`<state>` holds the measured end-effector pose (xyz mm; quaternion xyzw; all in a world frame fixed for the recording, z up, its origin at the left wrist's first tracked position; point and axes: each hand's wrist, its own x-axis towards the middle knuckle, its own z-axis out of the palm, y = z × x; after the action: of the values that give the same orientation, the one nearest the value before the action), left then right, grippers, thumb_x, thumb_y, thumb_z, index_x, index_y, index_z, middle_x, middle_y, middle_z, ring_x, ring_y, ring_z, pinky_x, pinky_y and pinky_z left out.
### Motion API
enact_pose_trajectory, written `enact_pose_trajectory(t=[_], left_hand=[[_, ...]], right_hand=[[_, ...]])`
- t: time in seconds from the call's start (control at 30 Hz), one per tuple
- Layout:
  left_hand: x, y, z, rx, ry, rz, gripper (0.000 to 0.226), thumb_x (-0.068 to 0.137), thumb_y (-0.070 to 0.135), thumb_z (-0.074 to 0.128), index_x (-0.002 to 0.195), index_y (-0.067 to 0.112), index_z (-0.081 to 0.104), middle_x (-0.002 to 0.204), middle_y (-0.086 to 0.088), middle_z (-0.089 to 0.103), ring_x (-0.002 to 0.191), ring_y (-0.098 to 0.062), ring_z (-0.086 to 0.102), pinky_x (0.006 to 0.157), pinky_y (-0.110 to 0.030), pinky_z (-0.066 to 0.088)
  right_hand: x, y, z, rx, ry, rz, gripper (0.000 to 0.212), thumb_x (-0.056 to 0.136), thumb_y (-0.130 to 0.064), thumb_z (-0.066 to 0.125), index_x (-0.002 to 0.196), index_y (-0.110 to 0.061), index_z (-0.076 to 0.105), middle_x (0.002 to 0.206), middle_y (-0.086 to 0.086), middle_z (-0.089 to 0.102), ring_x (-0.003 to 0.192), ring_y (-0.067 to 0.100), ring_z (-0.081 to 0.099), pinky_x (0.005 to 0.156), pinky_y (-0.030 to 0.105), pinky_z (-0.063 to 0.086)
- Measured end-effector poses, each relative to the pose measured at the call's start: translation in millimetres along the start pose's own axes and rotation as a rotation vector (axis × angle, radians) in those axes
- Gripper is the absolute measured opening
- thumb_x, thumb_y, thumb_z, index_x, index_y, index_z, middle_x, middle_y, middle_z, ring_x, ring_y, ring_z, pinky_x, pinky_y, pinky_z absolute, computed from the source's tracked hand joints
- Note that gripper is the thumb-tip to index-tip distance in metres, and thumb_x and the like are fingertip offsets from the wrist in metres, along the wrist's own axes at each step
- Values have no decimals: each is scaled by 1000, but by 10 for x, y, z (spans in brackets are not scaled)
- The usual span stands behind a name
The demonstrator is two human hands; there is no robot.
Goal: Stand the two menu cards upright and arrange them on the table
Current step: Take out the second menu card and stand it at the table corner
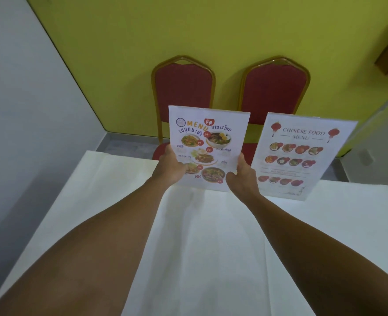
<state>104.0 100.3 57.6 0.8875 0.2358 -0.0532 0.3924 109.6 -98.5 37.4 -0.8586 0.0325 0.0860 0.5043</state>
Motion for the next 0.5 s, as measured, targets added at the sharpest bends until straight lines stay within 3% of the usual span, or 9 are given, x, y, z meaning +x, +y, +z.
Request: enact_pose_trajectory(t=[0.1,0.17,0.33,0.43,0.5], left_hand=[[46,-132,-101,43,32,28,51,93,1,47,142,14,39,139,-10,56,122,-31,57,70,-30,45],[71,-220,-207,42,33,41,51,92,1,46,141,15,41,139,-9,55,120,-31,58,71,-32,48],[119,-377,-531,8,55,71,49,89,2,45,136,16,44,132,-8,60,112,-30,60,77,-39,54],[240,-630,-853,2,71,57,51,88,4,43,137,19,44,133,-8,60,111,-31,61,80,-41,57],[337,-800,-1086,-4,76,53,57,85,7,42,139,23,43,135,-9,58,114,-33,61,86,-47,58]], right_hand=[[34,-65,96,-19,32,16,46,88,-3,55,130,-21,49,127,-3,65,112,24,64,52,9,47],[56,-135,159,-41,39,-9,44,87,0,51,128,-16,53,127,1,66,105,22,64,46,3,43],[117,-320,388,-107,53,-67,59,78,-5,40,134,-16,54,124,3,67,99,20,59,59,4,48],[100,-548,732,-102,42,-98,62,76,-1,39,135,-15,55,122,4,68,90,21,57,56,-3,40],[96,-703,968,-106,38,-118,64,76,-1,38,136,-16,55,125,2,67,99,23,60,63,-1,43]])
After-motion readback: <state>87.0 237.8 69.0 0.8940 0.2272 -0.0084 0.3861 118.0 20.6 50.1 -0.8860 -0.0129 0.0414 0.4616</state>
